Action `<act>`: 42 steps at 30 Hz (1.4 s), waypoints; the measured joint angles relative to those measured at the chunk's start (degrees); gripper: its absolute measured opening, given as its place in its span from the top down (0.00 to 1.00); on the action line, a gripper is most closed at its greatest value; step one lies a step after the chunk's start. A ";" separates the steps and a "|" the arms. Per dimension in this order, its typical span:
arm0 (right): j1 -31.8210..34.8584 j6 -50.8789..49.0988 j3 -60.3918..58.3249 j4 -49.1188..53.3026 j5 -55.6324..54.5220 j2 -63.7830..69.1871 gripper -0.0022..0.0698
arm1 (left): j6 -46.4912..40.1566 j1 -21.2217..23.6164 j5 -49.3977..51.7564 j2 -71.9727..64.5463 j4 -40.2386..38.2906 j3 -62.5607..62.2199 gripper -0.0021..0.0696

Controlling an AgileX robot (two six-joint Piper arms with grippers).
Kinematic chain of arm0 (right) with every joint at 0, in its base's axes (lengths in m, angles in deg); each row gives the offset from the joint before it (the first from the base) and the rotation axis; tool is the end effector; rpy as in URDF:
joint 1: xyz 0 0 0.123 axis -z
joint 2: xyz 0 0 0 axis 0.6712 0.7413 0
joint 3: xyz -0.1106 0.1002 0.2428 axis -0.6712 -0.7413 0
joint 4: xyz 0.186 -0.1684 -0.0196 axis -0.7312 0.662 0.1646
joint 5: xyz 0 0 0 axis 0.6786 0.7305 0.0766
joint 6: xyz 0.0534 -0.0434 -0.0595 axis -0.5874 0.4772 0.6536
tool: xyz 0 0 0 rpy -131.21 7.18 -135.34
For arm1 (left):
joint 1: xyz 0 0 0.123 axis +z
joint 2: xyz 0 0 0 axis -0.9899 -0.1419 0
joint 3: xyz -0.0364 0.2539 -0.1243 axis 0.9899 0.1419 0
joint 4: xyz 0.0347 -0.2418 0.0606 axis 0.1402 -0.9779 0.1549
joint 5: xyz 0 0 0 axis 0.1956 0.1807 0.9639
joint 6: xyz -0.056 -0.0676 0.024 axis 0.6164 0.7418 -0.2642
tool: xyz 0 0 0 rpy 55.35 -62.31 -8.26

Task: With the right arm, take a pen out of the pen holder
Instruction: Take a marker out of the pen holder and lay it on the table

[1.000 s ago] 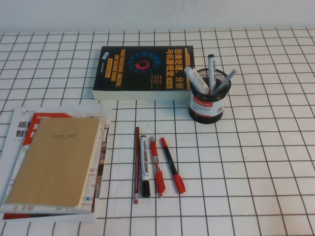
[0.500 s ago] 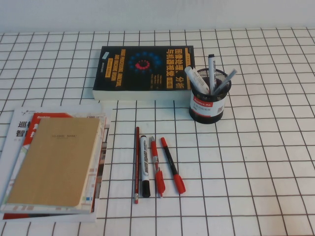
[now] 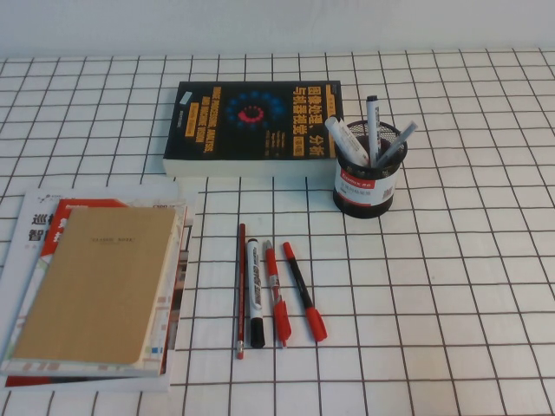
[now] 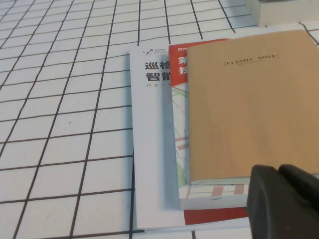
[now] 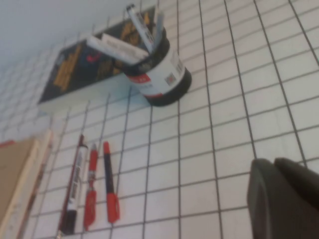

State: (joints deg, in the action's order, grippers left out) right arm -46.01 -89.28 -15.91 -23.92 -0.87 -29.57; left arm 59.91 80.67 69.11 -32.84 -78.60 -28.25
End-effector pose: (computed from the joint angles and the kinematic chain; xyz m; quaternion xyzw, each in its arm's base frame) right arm 0.0782 0.0274 0.2658 0.1073 0.8248 0.2472 0.4970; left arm 0.0521 -0.0018 0.1708 0.0639 0.8045 0.0296 0.5897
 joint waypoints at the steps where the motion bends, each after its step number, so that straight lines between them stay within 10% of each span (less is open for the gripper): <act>1: 0.00 0.10 1.91 1.41 1.59 2.79 0.99 | 0.00 0.00 0.00 0.00 0.00 0.00 0.98; 11: 0.00 8.52 14.08 1.87 4.27 24.85 0.99 | 0.00 0.00 0.00 0.00 0.00 0.00 0.98; 23: -11.88 13.12 21.53 -3.26 -18.62 44.71 0.99 | 0.00 0.00 0.00 0.00 0.00 0.00 0.98; 34: -23.24 9.92 20.60 -3.63 -54.09 59.00 0.62 | 0.00 0.00 0.00 0.00 0.00 0.00 0.98; 42: -23.28 -11.40 17.37 7.32 -73.89 69.38 0.57 | 0.00 0.00 0.00 0.00 0.00 0.00 0.98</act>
State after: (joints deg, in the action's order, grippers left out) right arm -69.29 -100.68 1.47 -16.61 -74.77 39.81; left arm 59.91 80.67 69.11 -32.84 -78.60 -28.25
